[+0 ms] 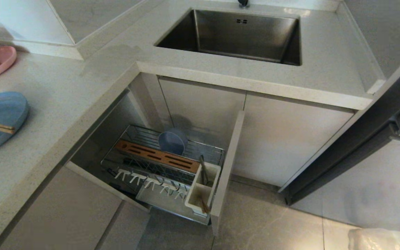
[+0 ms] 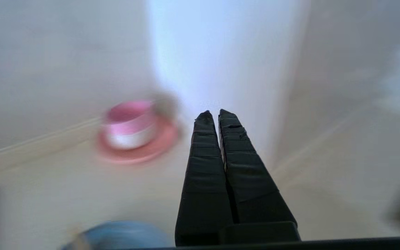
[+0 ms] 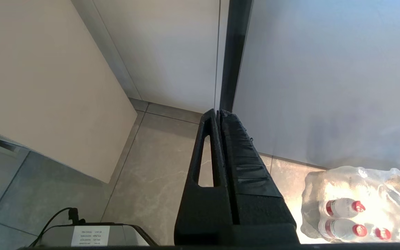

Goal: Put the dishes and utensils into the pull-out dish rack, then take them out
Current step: Pick up the chopsticks and place it in the cupboard

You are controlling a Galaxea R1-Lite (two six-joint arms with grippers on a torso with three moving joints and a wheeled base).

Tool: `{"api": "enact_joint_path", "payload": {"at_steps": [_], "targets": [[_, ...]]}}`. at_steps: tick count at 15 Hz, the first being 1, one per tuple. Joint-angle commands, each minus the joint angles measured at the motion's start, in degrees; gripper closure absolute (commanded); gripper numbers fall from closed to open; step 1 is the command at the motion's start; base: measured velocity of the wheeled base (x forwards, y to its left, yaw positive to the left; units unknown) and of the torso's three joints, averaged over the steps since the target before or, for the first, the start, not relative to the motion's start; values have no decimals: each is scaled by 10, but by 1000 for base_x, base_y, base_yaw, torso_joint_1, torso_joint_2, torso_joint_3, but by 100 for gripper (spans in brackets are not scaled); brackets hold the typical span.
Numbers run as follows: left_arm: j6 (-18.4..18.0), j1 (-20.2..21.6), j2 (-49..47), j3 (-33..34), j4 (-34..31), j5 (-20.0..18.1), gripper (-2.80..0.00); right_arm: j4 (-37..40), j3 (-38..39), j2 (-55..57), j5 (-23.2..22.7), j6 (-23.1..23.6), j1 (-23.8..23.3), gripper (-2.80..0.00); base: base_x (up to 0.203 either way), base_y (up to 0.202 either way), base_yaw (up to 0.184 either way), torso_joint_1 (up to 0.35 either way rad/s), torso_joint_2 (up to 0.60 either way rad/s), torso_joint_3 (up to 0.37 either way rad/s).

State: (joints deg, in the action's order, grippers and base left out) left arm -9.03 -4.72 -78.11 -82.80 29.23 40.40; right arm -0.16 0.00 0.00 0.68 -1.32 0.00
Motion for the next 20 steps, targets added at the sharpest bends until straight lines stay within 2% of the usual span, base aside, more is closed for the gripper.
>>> {"api": "enact_joint_path", "payload": {"at_steps": [1,4,5,7,10,13,16,18,20], "targets": [[84,68,-3,-15,-129,-29,0,0,0,1,0,0,0,0,0,0,0,0,0,0],[233,133,-19,-118,-363,-129,0,0,0,1,0,0,0,0,0,0,0,0,0,0],[264,145,-33,-145,-412,-148,0,0,0,1,0,0,0,0,0,0,0,0,0,0],[316,156,-69,-178,-459,-152,0,0,0,1,0,0,0,0,0,0,0,0,0,0],[347,179,-103,-193,-482,-130,0,0,0,1,0,0,0,0,0,0,0,0,0,0],[389,199,-142,-233,-548,-127,0,0,0,0,0,0,0,0,0,0,0,0,0,0],[396,201,-158,-231,-583,-125,0,0,0,1,0,0,0,0,0,0,0,0,0,0],[413,197,-161,-228,-615,-128,0,0,0,1,0,0,0,0,0,0,0,0,0,0],[420,197,-161,-225,-617,-126,0,0,0,1,0,0,0,0,0,0,0,0,0,0]]}}
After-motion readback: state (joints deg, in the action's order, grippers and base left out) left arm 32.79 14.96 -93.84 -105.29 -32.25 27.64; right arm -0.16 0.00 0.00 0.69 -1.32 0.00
